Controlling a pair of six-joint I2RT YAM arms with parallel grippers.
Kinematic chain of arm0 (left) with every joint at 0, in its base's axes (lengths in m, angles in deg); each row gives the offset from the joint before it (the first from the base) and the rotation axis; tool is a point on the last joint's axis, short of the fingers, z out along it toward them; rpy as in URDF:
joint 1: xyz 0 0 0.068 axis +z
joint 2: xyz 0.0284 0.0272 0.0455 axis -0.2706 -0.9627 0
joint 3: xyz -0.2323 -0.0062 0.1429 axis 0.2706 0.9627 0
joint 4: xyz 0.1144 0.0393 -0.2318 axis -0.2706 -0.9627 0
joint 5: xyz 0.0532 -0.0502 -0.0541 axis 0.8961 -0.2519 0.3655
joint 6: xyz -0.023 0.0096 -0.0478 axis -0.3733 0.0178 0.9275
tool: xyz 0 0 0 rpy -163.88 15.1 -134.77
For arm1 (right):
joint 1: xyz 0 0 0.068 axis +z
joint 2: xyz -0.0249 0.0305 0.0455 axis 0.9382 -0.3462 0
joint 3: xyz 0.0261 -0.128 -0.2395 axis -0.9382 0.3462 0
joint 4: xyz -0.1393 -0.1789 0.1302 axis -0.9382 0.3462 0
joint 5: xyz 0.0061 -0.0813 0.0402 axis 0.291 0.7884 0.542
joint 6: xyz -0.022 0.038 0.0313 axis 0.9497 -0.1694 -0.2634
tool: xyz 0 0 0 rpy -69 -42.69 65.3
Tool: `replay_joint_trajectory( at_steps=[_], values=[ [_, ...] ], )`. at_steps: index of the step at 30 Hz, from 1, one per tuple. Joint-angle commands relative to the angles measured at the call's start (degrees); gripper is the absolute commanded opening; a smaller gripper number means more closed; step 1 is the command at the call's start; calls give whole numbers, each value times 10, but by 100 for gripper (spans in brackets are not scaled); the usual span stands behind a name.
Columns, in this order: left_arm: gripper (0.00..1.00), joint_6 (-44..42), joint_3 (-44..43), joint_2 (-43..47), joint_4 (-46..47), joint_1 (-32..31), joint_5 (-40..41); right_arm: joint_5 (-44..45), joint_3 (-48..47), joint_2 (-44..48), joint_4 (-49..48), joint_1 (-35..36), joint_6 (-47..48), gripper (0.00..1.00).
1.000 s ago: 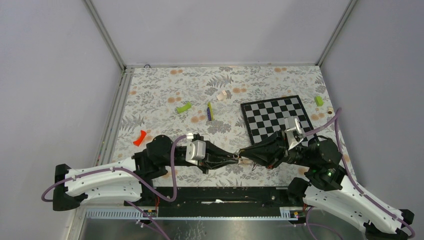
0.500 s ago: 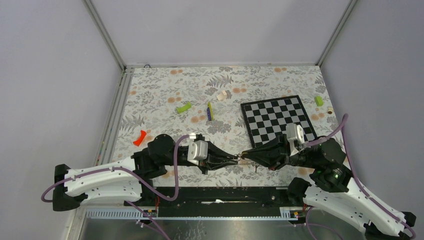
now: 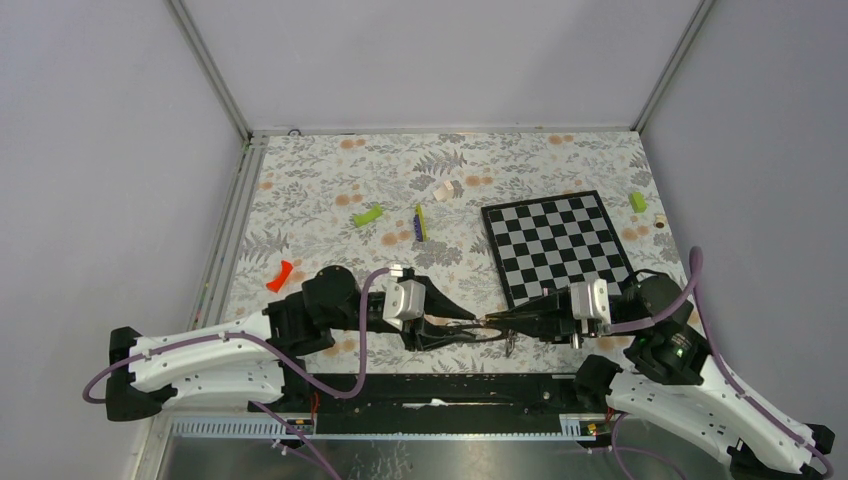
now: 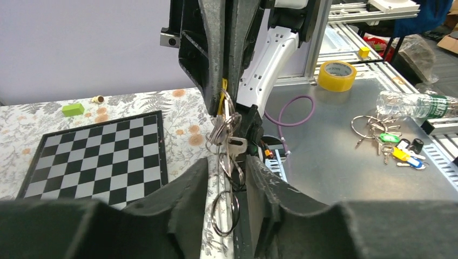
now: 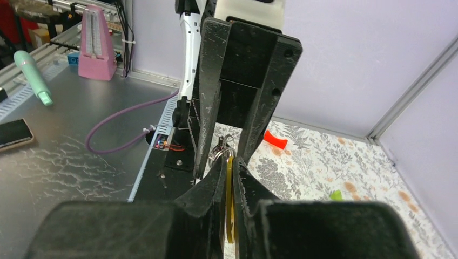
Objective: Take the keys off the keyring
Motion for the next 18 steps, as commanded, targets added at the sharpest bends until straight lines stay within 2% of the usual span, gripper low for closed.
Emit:
replay_joint_trajectory(
  at_steps=[1,7,18],
  values=[
    [41,10,-20,11,12,1,-4,-45,-29,4,-13,-1,82,0],
    [48,10,-19,22,23,1,-11,-66,-27,7,-10,-1,121,0],
    [44,10,-49,8,17,1,-53,-95,-32,9,57,-1,207,0]
  ],
)
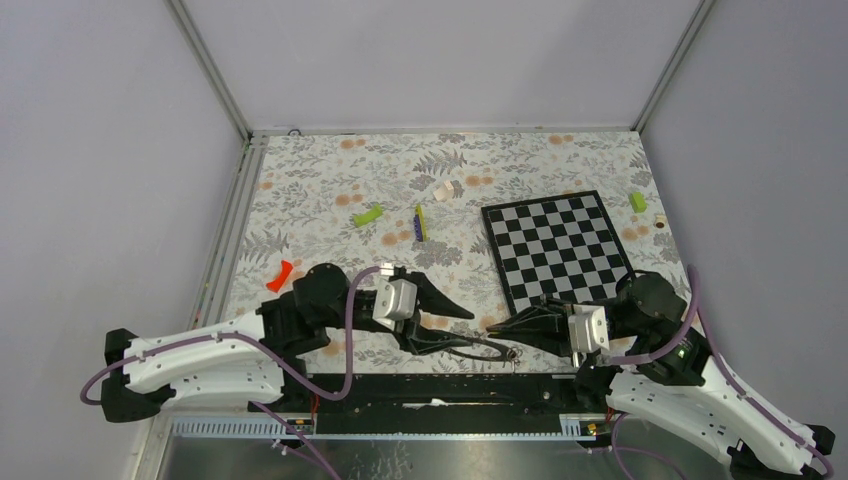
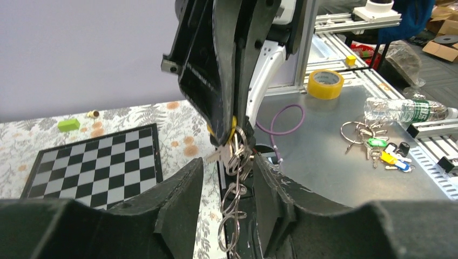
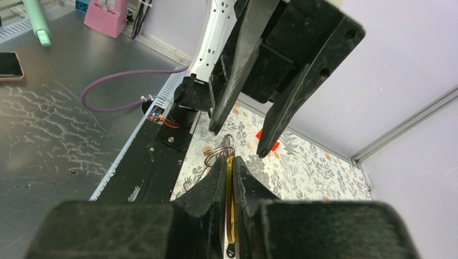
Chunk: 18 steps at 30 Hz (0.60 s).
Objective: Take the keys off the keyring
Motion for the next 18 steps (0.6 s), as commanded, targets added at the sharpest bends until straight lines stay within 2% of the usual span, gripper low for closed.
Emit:
replay_joint_trajectory(
  at_steps=[1,8,18],
  values=[
    [43,1,-41,-4,21,1,-39,-19,-30,6,-1,-1,47,0],
    [35,-1,-44,-18,19,1,-48,-17,-30,12,-3,-1,54,0],
    [34,1,-45,-40,23,1,-59,-18,-28,19,-16,-1,52,0]
  ],
)
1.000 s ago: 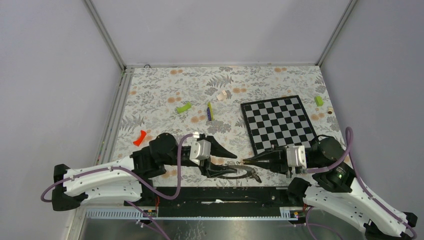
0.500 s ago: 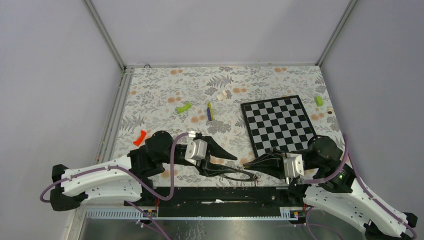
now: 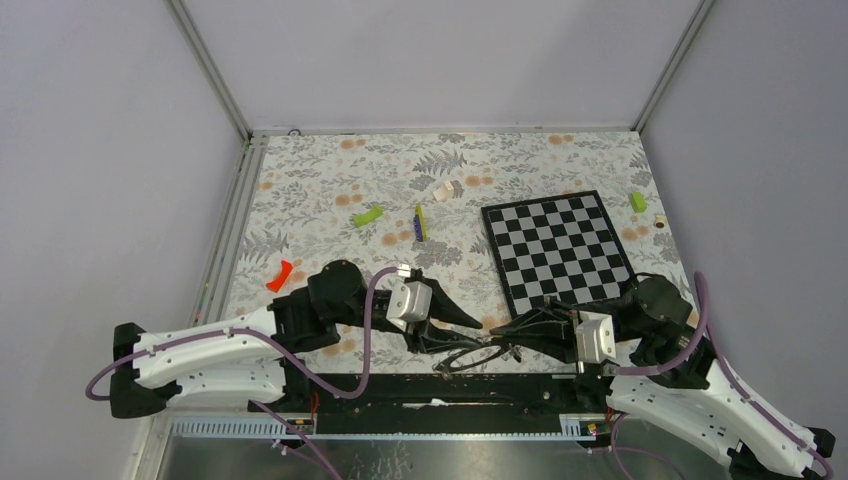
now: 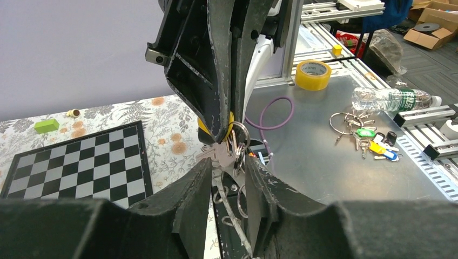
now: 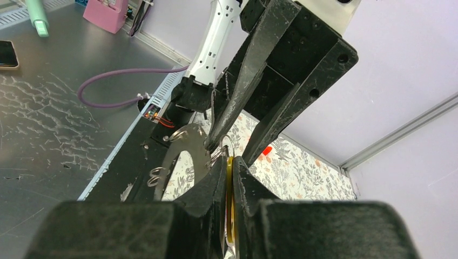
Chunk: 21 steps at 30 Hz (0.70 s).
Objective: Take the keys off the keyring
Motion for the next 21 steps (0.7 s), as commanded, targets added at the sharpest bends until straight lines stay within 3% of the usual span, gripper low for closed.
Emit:
replay_joint_trajectory(
  at_steps=[1,7,13,21],
  values=[
    [34,1,-24,-4,23,1,-21,-4,-26,6,-34,-1,9,0],
    [35,2,-25,-9,23,1,-24,-3,-25,5,-35,-1,11,0],
    [25,1,-25,-10,21,1,-23,-2,-23,6,-37,-1,8,0],
    [0,2,-28,-8,15,1,-20,4,-20,10,-32,-2,8,0]
  ],
)
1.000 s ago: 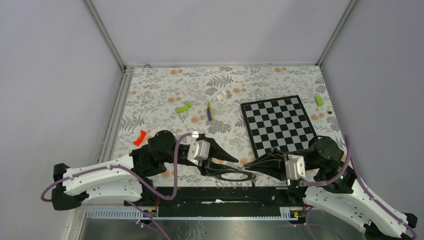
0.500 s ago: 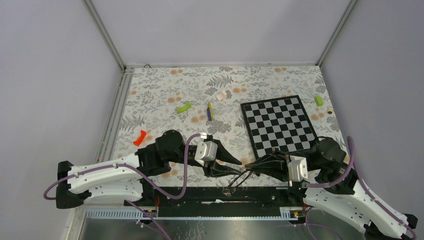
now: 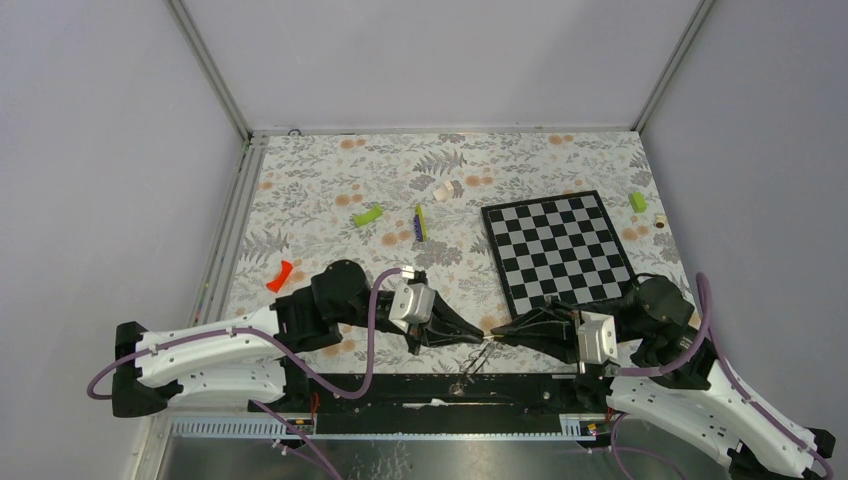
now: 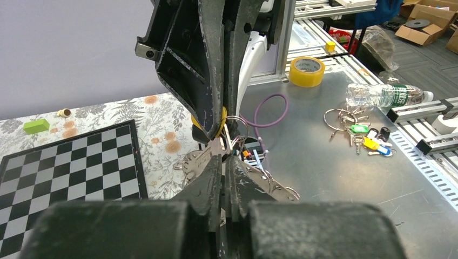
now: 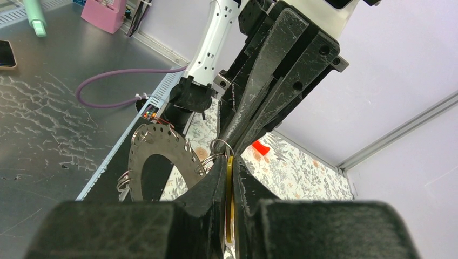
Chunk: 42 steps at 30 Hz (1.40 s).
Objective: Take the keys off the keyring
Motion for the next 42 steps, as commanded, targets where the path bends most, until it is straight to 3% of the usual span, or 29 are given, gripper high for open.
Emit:
replay_joint_trajectory(
  at_steps=[1,18,23,25,42],
  values=[
    [0,0,-28,2,12,0,-2,4,-19,9,-31,-1,6,0],
    [0,0,-30,15,-9,0,13,50,-14,34,-23,-1,23,0],
    [38,29,-16,9,42,0,19,43,-7,31,-43,-1,16,0],
    [45,34,-15,2,56,0,16,44,-8,28,-43,-1,21,0],
    [44,101,38,-13,161,0,46,62,12,41,-105,-1,33,0]
  ],
)
